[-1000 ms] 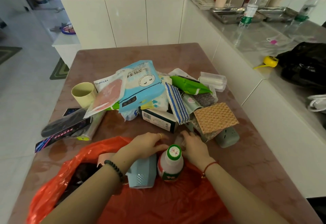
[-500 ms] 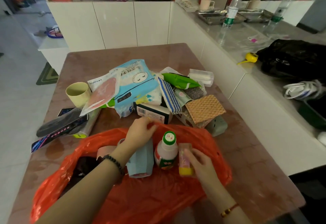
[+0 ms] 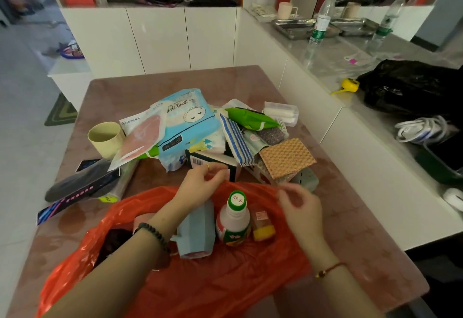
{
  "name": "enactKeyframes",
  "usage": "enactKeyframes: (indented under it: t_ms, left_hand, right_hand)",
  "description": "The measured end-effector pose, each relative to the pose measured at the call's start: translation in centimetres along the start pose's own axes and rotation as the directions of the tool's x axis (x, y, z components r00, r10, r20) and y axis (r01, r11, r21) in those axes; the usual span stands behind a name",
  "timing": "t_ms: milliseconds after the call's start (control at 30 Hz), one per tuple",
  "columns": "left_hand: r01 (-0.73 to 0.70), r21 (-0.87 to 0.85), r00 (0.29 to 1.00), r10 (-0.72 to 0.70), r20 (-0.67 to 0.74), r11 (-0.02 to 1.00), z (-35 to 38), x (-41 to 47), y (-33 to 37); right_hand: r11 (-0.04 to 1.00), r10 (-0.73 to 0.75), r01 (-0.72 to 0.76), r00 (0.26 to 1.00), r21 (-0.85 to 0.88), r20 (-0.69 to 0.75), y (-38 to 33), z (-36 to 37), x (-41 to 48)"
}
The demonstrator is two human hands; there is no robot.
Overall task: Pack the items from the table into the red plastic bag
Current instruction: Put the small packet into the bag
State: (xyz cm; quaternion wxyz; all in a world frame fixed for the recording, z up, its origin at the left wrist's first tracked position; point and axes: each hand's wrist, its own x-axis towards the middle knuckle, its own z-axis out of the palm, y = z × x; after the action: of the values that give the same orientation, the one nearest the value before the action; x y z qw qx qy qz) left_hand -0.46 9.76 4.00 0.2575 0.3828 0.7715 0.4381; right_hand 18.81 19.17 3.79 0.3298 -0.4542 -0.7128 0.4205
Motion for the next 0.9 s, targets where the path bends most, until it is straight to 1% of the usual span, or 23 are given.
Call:
enactKeyframes:
  t_ms: [33, 67, 100, 167, 233, 267, 300, 400, 433, 467, 500, 567, 600, 633, 667, 700, 733, 767, 800, 833, 867, 900]
  left_hand:
    - [0.022, -0.058, 1.0, -0.023, -0.02, 0.998, 0.1, 0.4, 0.5]
    - [0.047, -0.118, 0.998, -0.051, -0.035, 0.992, 0.2, 0.9, 1.0]
    - [0.069, -0.189, 0.996, -0.078, -0.041, 0.98, 0.4, 1.4, 1.5]
    - [0.102, -0.287, 0.993, -0.115, -0.026, 0.952, 0.7, 2.4, 2.6]
    - [0.131, -0.342, 0.991, -0.137, 0.006, 0.931, 1.1, 3.3, 3.4]
    - [0.144, -0.373, 0.989, -0.148, 0.018, 0.917, 1.2, 3.5, 3.7]
    - [0.164, -0.396, 0.986, -0.163, 0.035, 0.903, 1.3, 3.7, 4.0]
    - [0.25, -0.448, 0.968, -0.233, 0.094, 0.858, 1.6, 4.4, 4.4]
    - [0.265, -0.482, 0.964, -0.238, 0.116, 0.835, 1.7, 4.6, 4.6]
    - [0.273, -0.525, 0.962, -0.24, 0.132, 0.806, 1.6, 4.8, 4.9]
    - [0.281, -0.578, 0.959, -0.247, 0.139, 0.766, 1.6, 5.0, 5.2]
    - [0.268, -0.649, 0.959, -0.263, 0.108, 0.712, 1.5, 5.4, 5.6]
    - [0.246, -0.664, 0.961, -0.265, 0.074, 0.706, 1.4, 5.5, 5.6]
    - [0.232, -0.681, 0.96, -0.278, 0.044, 0.695, 1.4, 5.5, 5.5]
    - [0.227, -0.697, 0.955, -0.297, 0.021, 0.681, 1.3, 5.5, 5.3]
    - [0.228, -0.714, 0.948, -0.319, 0.006, 0.662, 1.2, 5.4, 5.1]
    - [0.225, -0.73, 0.943, -0.332, -0.003, 0.645, 1.0, 5.3, 4.9]
    - [0.219, -0.75, 0.941, -0.339, -0.007, 0.624, 0.8, 5.1, 4.7]
    - [0.212, -0.768, 0.941, -0.339, -0.008, 0.605, 0.6, 4.9, 4.5]
    - [0.205, -0.785, 0.942, -0.337, -0.004, 0.584, 0.4, 4.7, 4.4]
    - [0.198, -0.797, 0.943, -0.332, -0.002, 0.57, 0.2, 4.5, 4.3]
    - [0.195, -0.808, 0.944, -0.329, 0.001, 0.556, 0.1, 4.3, 4.2]
  right_hand:
    - [0.997, 0.001, -0.004, 0.999, 0.082, 0.036, -1.0, 0.2, 1.1]
    - [0.992, -0.016, 0.003, 0.995, 0.128, 0.103, -2.0, 0.7, 2.1]
    - [0.993, -0.066, 0.048, 0.982, 0.107, 0.176, -2.8, 1.5, 3.1]
    - [0.976, -0.188, 0.214, 0.93, -0.049, 0.317, -3.6, 3.7, 5.0]
    - [0.924, -0.241, 0.337, 0.88, -0.18, 0.41, -3.6, 6.0, 6.4]
    - [0.904, -0.248, 0.366, 0.87, -0.221, 0.427, -3.5, 6.9, 6.9]
    - [0.893, -0.258, 0.378, 0.874, -0.242, 0.412, -3.3, 7.5, 7.3]
    - [0.893, -0.321, 0.376, 0.917, -0.248, 0.237, -3.2, 7.5, 7.3]
    - [0.884, -0.361, 0.401, 0.912, -0.239, 0.194, -3.2, 7.1, 7.1]
    - [0.864, -0.417, 0.454, 0.887, -0.216, 0.199, -3.1, 6.7, 6.8]
    - [0.831, -0.473, 0.523, 0.843, -0.19, 0.256, -3.1, 6.2, 6.6]
    - [0.766, -0.527, 0.629, 0.731, -0.129, 0.433, -2.5, 5.2, 6.6]
    - [0.754, -0.518, 0.646, 0.695, -0.117, 0.498, -2.1, 4.5, 6.9]
    - [0.759, -0.485, 0.635, 0.698, -0.143, 0.527, -1.6, 3.8, 7.6]
    - [0.765, -0.433, 0.609, 0.726, -0.207, 0.535, -1.0, 2.9, 8.4]
    - [0.761, -0.355, 0.572, 0.763, -0.307, 0.54, -0.2, 1.9, 9.3]
    - [0.734, -0.263, 0.536, 0.79, -0.417, 0.553, 0.6, 1.0, 10.1]
    - [0.685, -0.175, 0.517, 0.801, -0.513, 0.573, 1.4, 0.3, 10.8]
    - [0.626, -0.105, 0.519, 0.796, -0.582, 0.596, 2.3, -0.2, 11.3]
    - [0.573, -0.058, 0.532, 0.785, -0.624, 0.616, 3.0, -0.4, 11.6]
    - [0.542, -0.042, 0.545, 0.778, -0.64, 0.626, 3.4, -0.5, 11.7]
    - [0.537, -0.054, 0.551, 0.778, -0.639, 0.626, 3.7, -0.5, 11.8]
